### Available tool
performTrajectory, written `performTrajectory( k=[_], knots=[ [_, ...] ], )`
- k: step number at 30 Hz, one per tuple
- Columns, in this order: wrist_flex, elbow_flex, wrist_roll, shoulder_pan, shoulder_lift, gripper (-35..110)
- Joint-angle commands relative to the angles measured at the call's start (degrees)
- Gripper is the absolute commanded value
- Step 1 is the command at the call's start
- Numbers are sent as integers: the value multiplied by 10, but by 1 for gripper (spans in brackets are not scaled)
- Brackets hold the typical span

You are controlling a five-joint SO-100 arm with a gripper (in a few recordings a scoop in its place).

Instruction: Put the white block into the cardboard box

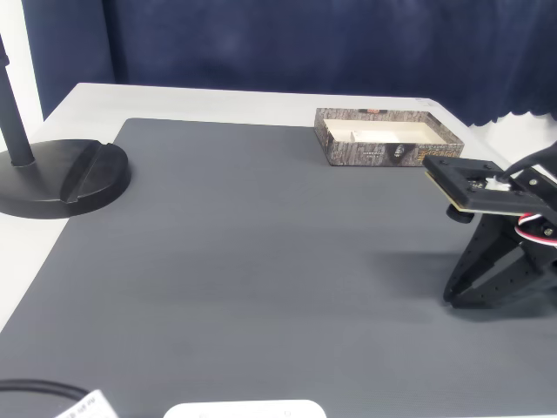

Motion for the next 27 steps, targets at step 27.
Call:
performTrajectory(
  k=[27],
  knots=[
    [11, 11, -35, -1, 22, -2]
  ],
)
